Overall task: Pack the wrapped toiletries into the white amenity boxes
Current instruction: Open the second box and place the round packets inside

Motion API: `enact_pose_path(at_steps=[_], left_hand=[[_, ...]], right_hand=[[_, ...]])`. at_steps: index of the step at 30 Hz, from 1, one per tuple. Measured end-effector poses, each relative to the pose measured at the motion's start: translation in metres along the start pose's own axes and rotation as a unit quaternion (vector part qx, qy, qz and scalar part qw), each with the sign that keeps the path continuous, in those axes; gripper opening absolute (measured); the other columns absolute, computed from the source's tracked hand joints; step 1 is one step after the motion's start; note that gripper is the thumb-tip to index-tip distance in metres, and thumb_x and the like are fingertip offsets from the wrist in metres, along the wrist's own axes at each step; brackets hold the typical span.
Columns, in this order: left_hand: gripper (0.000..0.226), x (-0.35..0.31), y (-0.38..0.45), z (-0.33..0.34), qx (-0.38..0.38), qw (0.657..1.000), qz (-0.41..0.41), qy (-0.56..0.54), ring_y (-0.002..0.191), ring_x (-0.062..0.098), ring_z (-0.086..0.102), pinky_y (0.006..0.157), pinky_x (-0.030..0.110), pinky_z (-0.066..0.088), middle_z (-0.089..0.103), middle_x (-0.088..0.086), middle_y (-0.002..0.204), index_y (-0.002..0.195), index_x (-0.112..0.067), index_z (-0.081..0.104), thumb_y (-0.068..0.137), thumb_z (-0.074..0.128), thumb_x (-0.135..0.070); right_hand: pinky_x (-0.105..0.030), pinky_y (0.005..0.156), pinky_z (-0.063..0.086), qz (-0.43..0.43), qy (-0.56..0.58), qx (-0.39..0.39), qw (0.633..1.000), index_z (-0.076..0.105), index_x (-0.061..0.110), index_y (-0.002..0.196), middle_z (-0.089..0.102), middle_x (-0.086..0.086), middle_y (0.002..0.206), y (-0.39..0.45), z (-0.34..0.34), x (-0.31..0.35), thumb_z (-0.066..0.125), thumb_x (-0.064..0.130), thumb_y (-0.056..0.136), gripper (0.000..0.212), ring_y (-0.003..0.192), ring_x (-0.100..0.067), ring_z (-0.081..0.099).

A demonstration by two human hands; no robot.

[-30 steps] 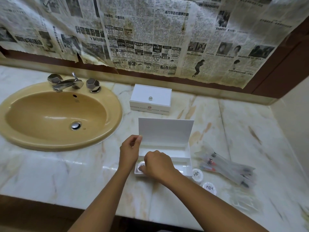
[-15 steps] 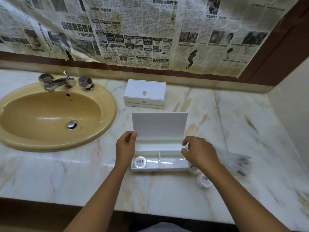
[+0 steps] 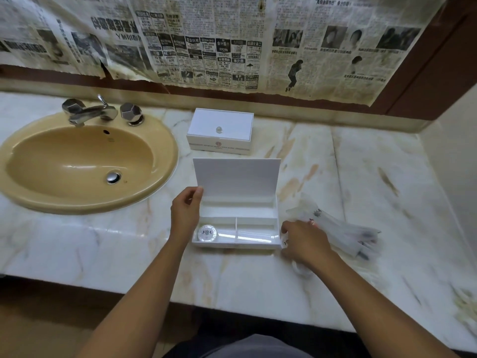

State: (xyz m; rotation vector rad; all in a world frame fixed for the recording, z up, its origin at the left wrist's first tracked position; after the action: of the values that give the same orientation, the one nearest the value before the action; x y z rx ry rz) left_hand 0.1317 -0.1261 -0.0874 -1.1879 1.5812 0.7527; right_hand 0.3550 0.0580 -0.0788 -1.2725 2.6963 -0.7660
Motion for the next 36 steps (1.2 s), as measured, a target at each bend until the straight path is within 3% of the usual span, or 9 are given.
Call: enact_pose_path(at_steps=[5,9,11,14,18,22,25,31,36], left_hand=[[0.015,-0.002,-0.003,0.0,-0.008,1.0,-0.002,0.004,0.069,-0.013,0.056,0.066,0.001,0.039,0.065,-0.01,0.082,0.091,-0.015,0.066,0.097,0.056,-0.024],[0.016,-0.003,-0.003,0.0,-0.01,1.0,-0.003,0.002,0.072,-0.007,0.057,0.065,0.0,0.038,0.065,-0.01,0.083,0.093,-0.014,0.066,0.097,0.056,-0.025],[0.016,-0.002,-0.003,0.0,-0.007,1.0,-0.002,-0.003,0.076,-0.003,0.058,0.066,0.0,0.039,0.066,-0.009,0.084,0.094,-0.013,0.066,0.097,0.056,-0.024],[0.017,-0.002,-0.002,0.0,-0.001,1.0,0.008,-0.007,0.079,0.0,0.06,0.069,0.005,0.042,0.067,-0.007,0.086,0.094,-0.012,0.067,0.097,0.056,-0.024],[0.019,0.001,0.0,0.002,0.003,1.0,0.013,-0.002,0.079,0.004,0.06,0.07,0.013,0.043,0.068,-0.005,0.087,0.094,-0.012,0.068,0.097,0.055,-0.026],[0.019,0.002,0.002,0.001,0.007,1.0,0.017,0.005,0.072,0.001,0.057,0.069,0.018,0.042,0.068,-0.005,0.084,0.09,-0.014,0.067,0.097,0.055,-0.027],[0.02,0.004,0.002,0.001,0.006,1.0,0.015,0.007,0.068,0.0,0.055,0.067,0.017,0.042,0.067,-0.007,0.081,0.088,-0.015,0.066,0.097,0.055,-0.029],[0.018,0.004,-0.001,0.0,-0.002,1.0,0.014,0.0,0.08,0.002,0.061,0.069,0.01,0.043,0.069,-0.007,0.087,0.092,-0.017,0.068,0.097,0.055,-0.029],[0.017,0.002,-0.001,0.0,-0.003,1.0,0.014,-0.001,0.081,0.003,0.061,0.072,0.013,0.044,0.069,-0.008,0.087,0.091,-0.019,0.067,0.097,0.055,-0.029]], right_hand=[[-0.028,0.073,0.046,-0.014,0.016,-0.013,1.0,0.057,0.022,0.111,0.062,0.003,0.106,-0.003,-0.014,-0.004,0.059,0.028,0.083,0.029,0.091,-0.019,0.06],[-0.03,0.073,0.044,-0.002,0.03,-0.066,0.997,0.053,0.02,0.117,0.062,-0.001,0.108,-0.016,-0.057,-0.002,0.059,0.037,0.084,0.037,0.094,-0.023,0.059],[-0.031,0.072,0.043,-0.024,0.041,-0.099,0.994,0.048,0.021,0.119,0.063,-0.002,0.108,-0.023,-0.078,0.02,0.056,0.045,0.087,0.041,0.094,-0.025,0.059],[-0.032,0.069,0.041,-0.086,0.051,-0.126,0.987,0.043,0.02,0.106,0.063,-0.003,0.099,-0.03,-0.088,0.071,0.054,0.049,0.088,0.036,0.089,-0.026,0.059],[-0.031,0.068,0.036,-0.146,0.039,-0.105,0.983,0.048,0.02,0.092,0.062,-0.005,0.096,-0.025,-0.067,0.13,0.056,0.044,0.087,0.026,0.092,-0.028,0.059],[-0.03,0.07,0.033,-0.166,-0.003,-0.074,0.983,0.06,0.013,0.104,0.062,-0.009,0.106,-0.015,-0.042,0.165,0.056,0.038,0.09,0.029,0.097,-0.028,0.059],[-0.031,0.067,0.033,-0.166,-0.026,-0.066,0.984,0.058,0.013,0.102,0.062,-0.008,0.105,-0.009,-0.034,0.175,0.054,0.035,0.091,0.025,0.094,-0.027,0.059],[-0.03,0.072,0.035,-0.159,-0.017,-0.052,0.986,0.059,0.013,0.11,0.061,-0.008,0.111,0.002,-0.02,0.183,0.053,0.034,0.093,0.028,0.102,-0.027,0.058],[-0.03,0.072,0.035,-0.15,0.003,-0.05,0.987,0.061,0.012,0.11,0.062,-0.009,0.111,0.008,-0.013,0.183,0.053,0.031,0.094,0.026,0.102,-0.028,0.059]])
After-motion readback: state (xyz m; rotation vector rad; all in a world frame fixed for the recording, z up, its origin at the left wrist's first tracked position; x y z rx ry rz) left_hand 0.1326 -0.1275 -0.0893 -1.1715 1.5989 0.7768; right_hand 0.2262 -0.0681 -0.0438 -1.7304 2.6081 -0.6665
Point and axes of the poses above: each hand's wrist, its own y-axis towards the middle knuckle, its own z-axis out of the palm, x = y × z, the point moved 8 cm from there along y, towards the middle knuckle
